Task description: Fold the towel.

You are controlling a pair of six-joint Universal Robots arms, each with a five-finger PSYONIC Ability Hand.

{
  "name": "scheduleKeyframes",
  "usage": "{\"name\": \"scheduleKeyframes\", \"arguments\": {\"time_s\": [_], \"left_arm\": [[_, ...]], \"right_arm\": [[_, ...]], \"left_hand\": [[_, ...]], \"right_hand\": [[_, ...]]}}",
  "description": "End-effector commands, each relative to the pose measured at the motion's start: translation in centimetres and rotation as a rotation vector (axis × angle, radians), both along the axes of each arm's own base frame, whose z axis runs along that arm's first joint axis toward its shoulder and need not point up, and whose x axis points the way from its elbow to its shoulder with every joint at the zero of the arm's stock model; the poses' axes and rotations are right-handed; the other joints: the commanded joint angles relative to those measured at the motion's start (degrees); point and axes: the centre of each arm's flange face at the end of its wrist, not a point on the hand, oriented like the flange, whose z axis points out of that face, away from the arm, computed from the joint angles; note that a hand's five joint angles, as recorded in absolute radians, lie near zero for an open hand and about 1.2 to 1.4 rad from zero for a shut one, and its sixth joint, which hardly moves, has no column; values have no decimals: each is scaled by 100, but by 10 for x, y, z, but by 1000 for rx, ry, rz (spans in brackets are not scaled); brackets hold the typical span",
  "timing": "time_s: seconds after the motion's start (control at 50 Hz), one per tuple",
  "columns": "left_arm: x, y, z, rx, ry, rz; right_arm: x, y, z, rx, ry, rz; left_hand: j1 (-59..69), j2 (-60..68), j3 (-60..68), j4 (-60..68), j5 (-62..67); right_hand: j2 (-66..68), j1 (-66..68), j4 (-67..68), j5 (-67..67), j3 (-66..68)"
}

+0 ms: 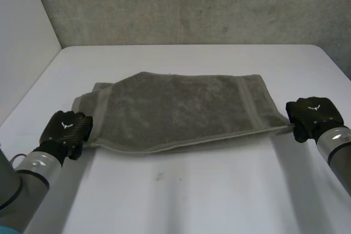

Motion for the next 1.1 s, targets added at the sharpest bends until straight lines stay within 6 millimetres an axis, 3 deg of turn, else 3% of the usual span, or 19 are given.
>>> {"name": "scheduleKeyframes", "arguments": {"time_s": [0.02, 0.16, 0.26, 0.44, 0.48, 0.54, 0.58, 0.6, 0.64, 0.68, 0.76, 0.78, 0.8, 0.84, 0.86, 0.9, 0.96, 1.1], "left_arm": [[5, 30, 46, -51, -16, -6], [7, 52, 88, -109, -27, -62], [7, 61, 105, -125, -13, -113], [7, 48, 94, -89, -10, -115], [7, 41, 85, -64, -8, -119], [3, 22, 74, -55, -7, -134], [-3, 2, 63, -46, -6, -156], [-3, 2, 63, -46, -6, -156], [-8, -9, 57, -42, -4, -172], [-19, -34, 47, -47, -9, -195], [-31, -58, 33, -28, -6, -225], [-35, -70, 28, -29, -9, -229], [-35, -70, 28, -29, -9, -229], [-42, -98, 15, -29, -6, -234], [-42, -98, 15, -29, -6, -234], [-46, -119, 8, -45, -6, -237], [-50, -136, 4, -61, -1, -239], [-67, -153, -6, -91, -4, -252]], "right_arm": [[-22, 19, 36, 25, 172, 0], [-35, 35, 94, -95, 211, -40], [-37, 38, 110, -119, 195, -28], [-32, 34, 95, -71, 179, 26], [-30, 20, 73, 10, 187, 39], [-30, 11, 64, 37, 186, 42], [-29, -8, 51, 61, 186, 37], [-29, -8, 51, 61, 186, 37], [-28, -27, 37, 75, 189, 27], [-26, -39, 32, 62, 190, 18], [-19, -60, 21, 38, 204, 4], [-16, -70, 16, 25, 212, -3], [-14, -81, 12, 7, 217, -15], [-12, -91, 7, -5, 219, -20], [-9, -101, 1, -13, 221, -19], [-4, -107, -5, -17, 221, -9], [7, -120, -11, -39, 218, 9], [19, -144, -19, -97, 226, -2]], "left_hand": [[1202, 1035, 1041, 1034, 1116], [1202, 1035, 1041, 1034, 1116], [1202, 1035, 1041, 1034, 1116], [1202, 1035, 1041, 1034, 1116], [1202, 1035, 1041, 1034, 1116], [1202, 1035, 1041, 1034, 1116], [1202, 1035, 1041, 1034, 1116], [1202, 1035, 1041, 1034, 1116], [1202, 1035, 1041, 1034, 1116], [1202, 1035, 1041, 1034, 1116], [1202, 1035, 1041, 1034, 1116], [1202, 1035, 1041, 1034, 1116], [1202, 1035, 1041, 1034, 1116], [1202, 1035, 1041, 1034, 1116], [1202, 1035, 1041, 1034, 1116], [1202, 1035, 1041, 1034, 1116], [1202, 1035, 1041, 1034, 1116], [1202, 1035, 1041, 1034, 1116]], "right_hand": [[325, 333, 297, 288, 318], [325, 333, 297, 288, 318], [325, 333, 297, 288, 318], [325, 333, 297, 288, 318], [325, 333, 297, 288, 318], [325, 333, 297, 288, 318], [325, 333, 297, 288, 318], [325, 333, 297, 288, 318], [325, 333, 297, 288, 318], [325, 333, 297, 288, 318], [325, 333, 297, 288, 318], [325, 333, 297, 288, 318], [325, 333, 297, 288, 318], [325, 333, 297, 288, 318], [325, 333, 297, 288, 318], [325, 333, 297, 288, 318], [325, 333, 297, 288, 318], [325, 333, 297, 288, 318]]}}
